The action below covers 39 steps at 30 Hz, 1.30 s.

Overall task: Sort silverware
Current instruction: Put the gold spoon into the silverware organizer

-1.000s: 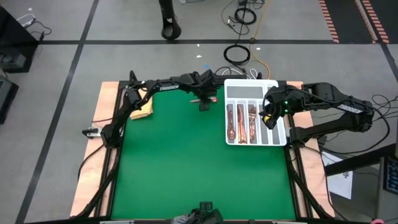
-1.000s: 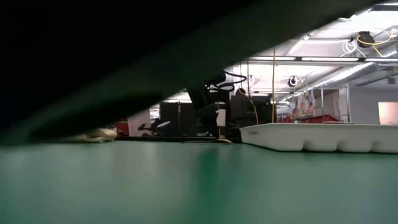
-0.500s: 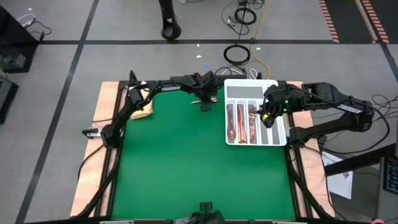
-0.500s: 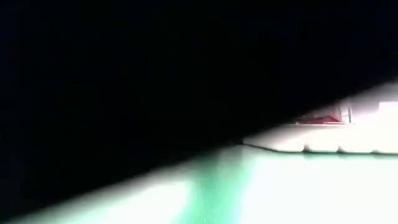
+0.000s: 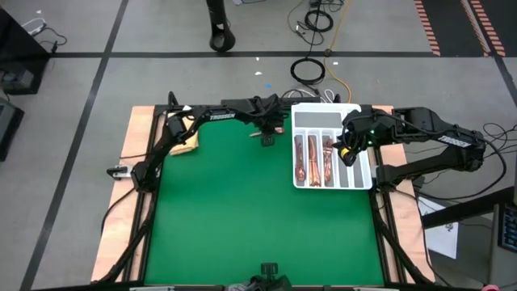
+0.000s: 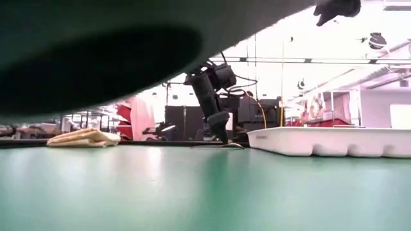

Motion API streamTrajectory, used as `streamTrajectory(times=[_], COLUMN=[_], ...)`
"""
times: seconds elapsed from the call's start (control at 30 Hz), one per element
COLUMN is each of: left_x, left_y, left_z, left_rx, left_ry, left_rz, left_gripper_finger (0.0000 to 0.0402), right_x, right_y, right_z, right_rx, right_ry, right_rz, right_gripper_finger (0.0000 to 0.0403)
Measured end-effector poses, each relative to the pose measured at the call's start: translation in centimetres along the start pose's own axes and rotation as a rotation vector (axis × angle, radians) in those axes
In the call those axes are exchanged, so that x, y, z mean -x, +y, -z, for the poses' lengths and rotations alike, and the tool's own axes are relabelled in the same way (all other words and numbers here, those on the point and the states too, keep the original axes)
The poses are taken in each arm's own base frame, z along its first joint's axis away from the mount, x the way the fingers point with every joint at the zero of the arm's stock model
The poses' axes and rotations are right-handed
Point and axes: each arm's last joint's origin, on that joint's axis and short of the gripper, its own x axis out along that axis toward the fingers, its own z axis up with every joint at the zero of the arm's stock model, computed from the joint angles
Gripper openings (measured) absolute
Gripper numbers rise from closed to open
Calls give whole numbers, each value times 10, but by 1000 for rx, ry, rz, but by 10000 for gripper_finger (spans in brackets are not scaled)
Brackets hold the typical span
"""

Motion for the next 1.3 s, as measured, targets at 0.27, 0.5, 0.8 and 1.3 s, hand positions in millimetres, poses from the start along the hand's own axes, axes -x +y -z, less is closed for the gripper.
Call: streamTrajectory(times=[0.27,0.5,0.8,1.3], left_x=[10,45,183,459], left_y=[1,9,8,-48], left_z=[-8,-31,-25,59], left_rx=[38,146,253,398], left_ry=[-52,-99,85,-445], left_rz=[-17,40,79,-229], left_gripper_finger=[28,4,4,4], right_x=[0,-5,-73,-285], right_y=[0,-3,-16,-41], right_z=[0,-2,-48,-82], right_rx=[34,28,292,628], right_ry=[0,-32,33,301], right_rz=[1,136,460,213], right_gripper_finger=[146,145,144,193])
